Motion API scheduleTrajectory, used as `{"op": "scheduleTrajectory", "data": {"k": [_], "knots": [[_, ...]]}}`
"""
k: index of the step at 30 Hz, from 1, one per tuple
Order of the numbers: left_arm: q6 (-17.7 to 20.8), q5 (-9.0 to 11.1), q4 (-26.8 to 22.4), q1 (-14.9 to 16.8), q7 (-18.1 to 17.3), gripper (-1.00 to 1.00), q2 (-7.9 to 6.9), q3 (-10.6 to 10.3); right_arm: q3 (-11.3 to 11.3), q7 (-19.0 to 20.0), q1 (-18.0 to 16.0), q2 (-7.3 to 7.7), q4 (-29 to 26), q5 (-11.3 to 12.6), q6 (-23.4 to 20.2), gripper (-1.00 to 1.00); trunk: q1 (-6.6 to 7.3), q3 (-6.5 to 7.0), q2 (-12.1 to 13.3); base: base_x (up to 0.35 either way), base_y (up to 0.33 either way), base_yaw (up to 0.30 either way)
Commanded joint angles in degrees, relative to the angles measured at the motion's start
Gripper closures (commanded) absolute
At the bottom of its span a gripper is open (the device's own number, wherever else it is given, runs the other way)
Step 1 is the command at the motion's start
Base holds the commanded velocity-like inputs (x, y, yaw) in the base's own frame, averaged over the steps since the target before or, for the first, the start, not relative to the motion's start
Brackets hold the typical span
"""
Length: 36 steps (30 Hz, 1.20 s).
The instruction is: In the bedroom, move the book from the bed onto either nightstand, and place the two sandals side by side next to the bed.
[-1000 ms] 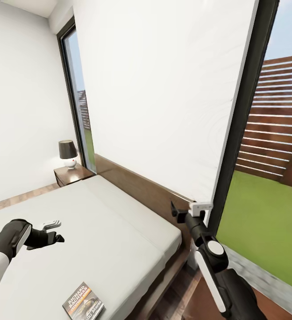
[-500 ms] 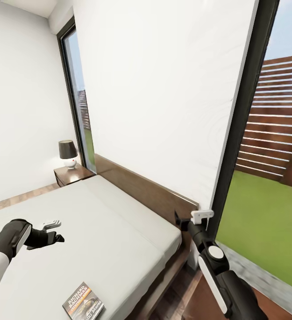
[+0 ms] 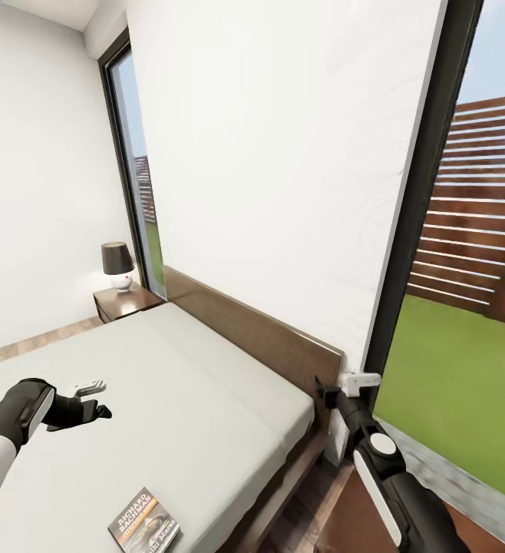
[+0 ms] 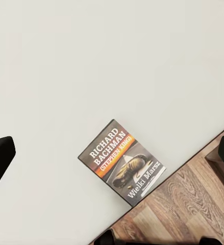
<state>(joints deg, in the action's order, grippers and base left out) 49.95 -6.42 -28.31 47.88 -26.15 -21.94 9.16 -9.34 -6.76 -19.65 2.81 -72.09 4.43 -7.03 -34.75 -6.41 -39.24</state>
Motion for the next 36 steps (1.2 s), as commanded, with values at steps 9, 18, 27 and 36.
{"op": "scheduleTrajectory", "data": {"k": [9,18,27,36], "knots": [[0.24,-0.61,-0.08,0.07,-0.46,-1.0,0.05,0.41,4.88,-0.38,0.23,1.19,0.09,0.55,-0.26,-1.0,-0.02,-0.1,-0.09,0.0,0.0,0.0],[0.24,-0.61,-0.07,0.08,-0.47,-1.0,0.05,0.38,6.26,-0.36,0.3,1.37,0.71,0.51,-0.43,-1.0,-0.02,-0.1,-0.09,0.0,0.0,0.0],[0.24,-0.61,-0.07,0.08,-0.48,-1.0,0.05,0.38,6.49,-0.36,0.24,1.35,2.24,0.42,-0.75,-1.0,-0.02,-0.1,-0.09,0.0,0.0,0.0],[0.23,-0.61,-0.06,0.05,-0.43,-1.0,0.05,0.41,6.4,-0.36,0.23,1.19,4.47,0.4,-0.86,-1.0,-0.02,-0.1,-0.09,0.0,0.0,0.0]]}}
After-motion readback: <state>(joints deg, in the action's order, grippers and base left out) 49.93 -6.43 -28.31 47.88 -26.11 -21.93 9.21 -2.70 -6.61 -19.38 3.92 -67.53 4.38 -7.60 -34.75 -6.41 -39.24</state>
